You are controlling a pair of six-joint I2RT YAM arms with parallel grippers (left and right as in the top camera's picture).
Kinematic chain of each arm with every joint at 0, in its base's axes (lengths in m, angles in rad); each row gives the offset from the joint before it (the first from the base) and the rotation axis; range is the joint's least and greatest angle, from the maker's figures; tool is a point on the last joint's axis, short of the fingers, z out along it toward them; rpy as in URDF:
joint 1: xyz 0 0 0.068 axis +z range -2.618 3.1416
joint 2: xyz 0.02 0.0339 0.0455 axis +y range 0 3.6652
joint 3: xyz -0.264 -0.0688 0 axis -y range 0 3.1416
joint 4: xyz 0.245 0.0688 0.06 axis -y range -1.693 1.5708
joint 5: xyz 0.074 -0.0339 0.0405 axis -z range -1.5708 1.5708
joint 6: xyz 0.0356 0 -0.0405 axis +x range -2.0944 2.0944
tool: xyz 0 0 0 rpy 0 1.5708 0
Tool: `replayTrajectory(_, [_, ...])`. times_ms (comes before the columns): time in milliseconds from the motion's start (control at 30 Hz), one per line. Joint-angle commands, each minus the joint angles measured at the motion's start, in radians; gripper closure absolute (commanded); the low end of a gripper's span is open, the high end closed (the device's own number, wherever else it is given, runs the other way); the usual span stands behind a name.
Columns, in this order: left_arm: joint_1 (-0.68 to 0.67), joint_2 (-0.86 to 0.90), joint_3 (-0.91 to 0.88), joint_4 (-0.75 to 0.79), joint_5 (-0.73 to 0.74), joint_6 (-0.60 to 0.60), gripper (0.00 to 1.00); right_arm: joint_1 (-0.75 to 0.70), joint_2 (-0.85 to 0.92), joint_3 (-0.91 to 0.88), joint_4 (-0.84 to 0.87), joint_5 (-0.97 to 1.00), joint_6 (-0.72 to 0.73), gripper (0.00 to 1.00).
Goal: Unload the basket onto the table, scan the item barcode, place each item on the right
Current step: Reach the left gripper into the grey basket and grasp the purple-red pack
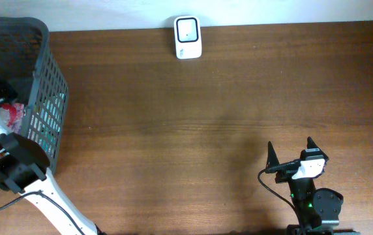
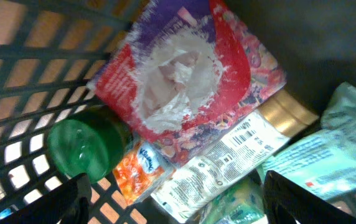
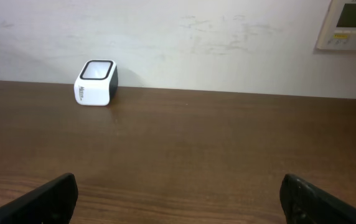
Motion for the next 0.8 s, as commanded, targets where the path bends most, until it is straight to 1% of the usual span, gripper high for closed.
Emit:
replayTrajectory(0, [-0.005, 0.025, -0.113, 0.065, -0.019, 0.122, 0.16, -0.004, -0.008, -0.009, -0.002, 0.005, 0.003, 0.01])
replayTrajectory(33, [-0.001, 0.025, -0.148, 0.081, -0.019, 0.123, 0.16, -0.004, -0.008, -0.009, -0.002, 0.005, 0.003, 0.01])
replayTrajectory(100, [0.002, 0.025, -0.25, 0.145, -0.018, 0.162, 0.16, -0.004, -0.008, -0.009, -0.002, 0.005, 0.003, 0.01])
replayTrajectory(133, [0.002, 0.025, -0.272, 0.163, -0.018, 0.18, 0.16, -0.004, -0.008, -0.009, -0.002, 0.005, 0.003, 0.01])
replayTrajectory(167, [0.002, 0.025, -0.322, 0.214, -0.019, 0.22, 0.16, -0.004, -0.008, -0.009, -0.002, 0.005, 0.003, 0.01])
replayTrajectory(233, [0.002, 0.026, -0.369, 0.296, -0.026, 0.228, 0.16, -0.004, -0.008, -0.009, -0.002, 0.005, 0.003, 0.01])
replayTrajectory(300, [0.004, 0.026, -0.384, 0.341, -0.094, 0.229, 0.16, -0.004, -0.008, -0.009, -0.002, 0.005, 0.003, 0.02])
replayTrajectory(367, [0.017, 0.033, -0.386, 0.355, -0.087, 0.235, 0.3, -0.004, -0.008, -0.009, -0.002, 0.005, 0.003, 0.01])
replayTrajectory(433, [0.031, 0.061, -0.386, 0.348, -0.021, 0.235, 0.51, -0.004, -0.008, -0.009, -0.002, 0.005, 0.003, 0.01])
replayTrajectory(467, [0.035, 0.066, -0.386, 0.346, 0.011, 0.235, 0.97, -0.004, -0.008, -0.009, -0.002, 0.005, 0.003, 0.01])
replayTrajectory(500, [0.036, 0.064, -0.383, 0.343, 0.013, 0.234, 1.0, -0.004, -0.008, -0.009, -0.002, 0.005, 0.003, 0.01])
replayTrajectory(600, [0.037, 0.061, -0.274, 0.252, 0.05, 0.17, 1.0, -0.004, -0.008, -0.009, -0.002, 0.005, 0.003, 0.01])
replayTrajectory(667, [0.036, 0.055, -0.115, 0.179, 0.169, 0.162, 1.0, -0.004, -0.008, -0.009, -0.002, 0.005, 0.003, 0.01])
replayTrajectory(700, [0.036, 0.053, 0.047, 0.111, 0.289, 0.162, 1.0, -0.004, -0.008, -0.009, -0.002, 0.005, 0.003, 0.01])
replayTrajectory(767, [0.037, 0.051, 0.307, 0.025, 0.445, 0.162, 1.0, -0.004, -0.008, -0.009, -0.002, 0.005, 0.003, 0.01])
